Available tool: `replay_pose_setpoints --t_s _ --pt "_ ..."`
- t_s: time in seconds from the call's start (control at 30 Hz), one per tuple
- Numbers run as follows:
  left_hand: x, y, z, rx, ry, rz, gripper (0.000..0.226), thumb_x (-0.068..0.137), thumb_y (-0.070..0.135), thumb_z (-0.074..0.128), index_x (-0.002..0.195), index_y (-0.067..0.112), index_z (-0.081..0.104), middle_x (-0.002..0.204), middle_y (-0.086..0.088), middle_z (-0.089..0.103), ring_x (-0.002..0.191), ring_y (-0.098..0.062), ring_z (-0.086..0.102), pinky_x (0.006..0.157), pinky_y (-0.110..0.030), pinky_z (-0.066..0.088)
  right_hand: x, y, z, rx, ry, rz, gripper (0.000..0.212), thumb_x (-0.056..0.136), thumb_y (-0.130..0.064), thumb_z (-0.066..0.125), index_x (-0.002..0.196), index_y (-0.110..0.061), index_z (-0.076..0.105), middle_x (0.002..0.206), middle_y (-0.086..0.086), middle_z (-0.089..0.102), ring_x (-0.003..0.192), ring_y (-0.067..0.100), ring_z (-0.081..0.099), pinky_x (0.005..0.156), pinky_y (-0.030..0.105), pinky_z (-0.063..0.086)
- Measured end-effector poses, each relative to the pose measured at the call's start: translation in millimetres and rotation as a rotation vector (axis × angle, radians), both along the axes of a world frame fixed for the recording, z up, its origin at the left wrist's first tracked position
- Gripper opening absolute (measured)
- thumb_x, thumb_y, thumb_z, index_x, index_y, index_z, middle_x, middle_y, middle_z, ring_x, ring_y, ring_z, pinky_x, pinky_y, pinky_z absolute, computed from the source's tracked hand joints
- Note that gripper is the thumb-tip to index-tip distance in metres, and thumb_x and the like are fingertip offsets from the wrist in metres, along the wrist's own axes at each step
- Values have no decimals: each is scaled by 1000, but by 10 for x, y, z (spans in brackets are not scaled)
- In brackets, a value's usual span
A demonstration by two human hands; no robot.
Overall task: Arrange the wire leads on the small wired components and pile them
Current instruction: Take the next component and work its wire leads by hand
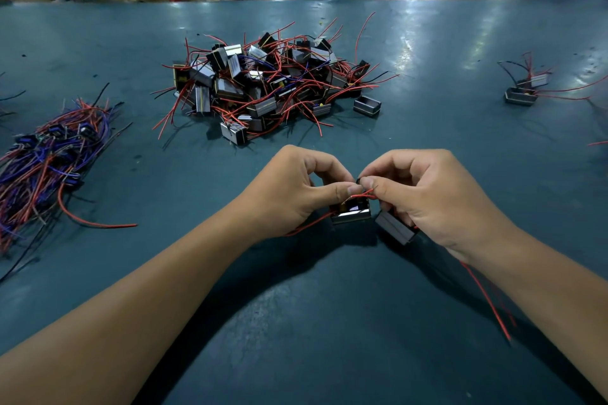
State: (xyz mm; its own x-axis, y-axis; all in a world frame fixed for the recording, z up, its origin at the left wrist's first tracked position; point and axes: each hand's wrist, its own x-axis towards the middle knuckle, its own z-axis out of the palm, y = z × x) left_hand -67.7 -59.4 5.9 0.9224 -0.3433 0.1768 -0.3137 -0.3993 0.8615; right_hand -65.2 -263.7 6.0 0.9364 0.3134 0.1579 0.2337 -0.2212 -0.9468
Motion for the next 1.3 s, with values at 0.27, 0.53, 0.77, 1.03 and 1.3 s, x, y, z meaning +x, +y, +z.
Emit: replay_pose_setpoints --t_s 0.27,0.53,0.77,1.03,1.3 --pt "-8 -12 -8 11 9 11 24 83 45 75 76 22 73 55 16 57 51 -5 40 50 -20 30 38 -7 -20 2 8 58 8 89 -17 72 81 -20 74 67 -2 66 59 7 53 54 18 40" --pt "-8 -13 -10 9 15 -2 26 83 42 72 78 17 74 58 18 63 51 4 47 53 -9 36 36 8 -17 9 -16 82 9 89 -15 71 81 -15 72 72 7 69 65 13 57 62 29 44" --pt "-17 -23 -28 -26 72 -1 28 81 45 73 76 17 74 61 7 64 54 -9 45 55 -23 35 23 24 -13 6 -20 110 15 92 -8 67 79 -14 69 64 -5 62 58 5 50 53 14 38" --pt "-6 -24 -9 -79 57 22 35 73 42 76 78 8 68 59 16 62 51 5 48 54 -7 36 -9 53 9 114 86 154 21 94 -3 60 76 -14 63 62 -5 53 53 4 44 49 11 35" --pt "-43 -1 74 -178 177 -76 29 79 30 75 94 5 72 85 -15 72 75 -17 62 71 -30 51 -6 70 7 115 0 115 8 83 -20 60 77 -15 62 64 -7 56 58 7 48 57 17 39"
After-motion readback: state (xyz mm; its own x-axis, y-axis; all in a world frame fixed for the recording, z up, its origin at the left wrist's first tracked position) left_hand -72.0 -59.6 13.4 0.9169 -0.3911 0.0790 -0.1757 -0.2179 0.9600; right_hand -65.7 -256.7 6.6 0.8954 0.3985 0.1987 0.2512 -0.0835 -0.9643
